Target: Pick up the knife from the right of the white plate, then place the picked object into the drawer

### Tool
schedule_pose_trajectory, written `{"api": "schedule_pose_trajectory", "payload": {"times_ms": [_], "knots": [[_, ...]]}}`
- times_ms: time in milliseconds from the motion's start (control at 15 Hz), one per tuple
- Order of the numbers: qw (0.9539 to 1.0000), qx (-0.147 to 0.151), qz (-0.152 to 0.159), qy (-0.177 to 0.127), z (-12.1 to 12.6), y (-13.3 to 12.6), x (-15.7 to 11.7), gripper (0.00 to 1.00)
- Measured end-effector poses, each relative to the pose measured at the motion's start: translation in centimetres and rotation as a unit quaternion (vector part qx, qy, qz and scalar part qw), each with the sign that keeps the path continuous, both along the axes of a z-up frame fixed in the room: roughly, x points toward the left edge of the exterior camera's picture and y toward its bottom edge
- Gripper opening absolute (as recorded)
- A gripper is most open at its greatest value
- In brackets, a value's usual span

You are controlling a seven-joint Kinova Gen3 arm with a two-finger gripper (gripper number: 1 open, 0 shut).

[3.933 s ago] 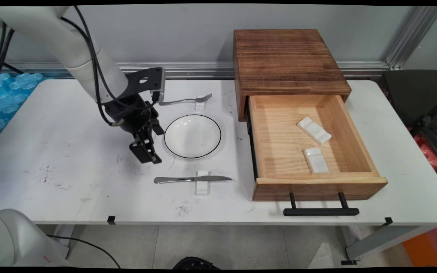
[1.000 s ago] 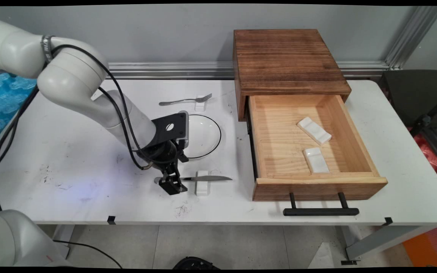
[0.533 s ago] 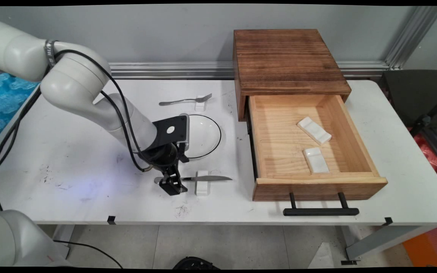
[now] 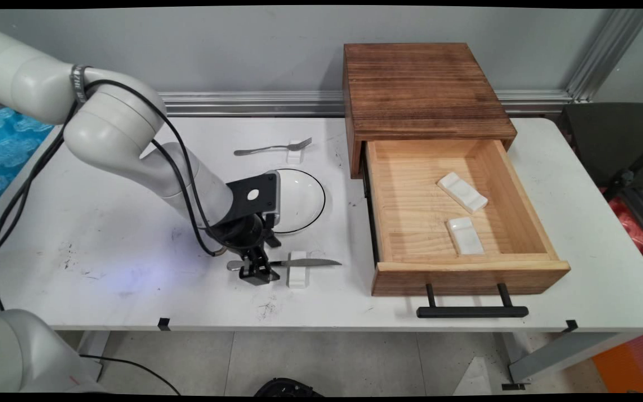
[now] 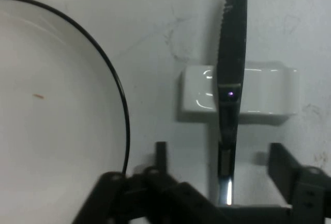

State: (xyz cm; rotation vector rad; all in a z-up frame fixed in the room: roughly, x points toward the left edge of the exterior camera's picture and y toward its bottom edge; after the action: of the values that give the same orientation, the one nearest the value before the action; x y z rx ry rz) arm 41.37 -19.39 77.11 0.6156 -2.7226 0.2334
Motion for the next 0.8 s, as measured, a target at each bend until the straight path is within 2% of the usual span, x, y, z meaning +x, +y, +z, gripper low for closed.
{"api": "schedule_pose_trajectory", "payload": {"times_ms": [800], "knots": [[1.0000,0.006,0.005,0.001,0.89,0.74,-0.15,0.00]]}}
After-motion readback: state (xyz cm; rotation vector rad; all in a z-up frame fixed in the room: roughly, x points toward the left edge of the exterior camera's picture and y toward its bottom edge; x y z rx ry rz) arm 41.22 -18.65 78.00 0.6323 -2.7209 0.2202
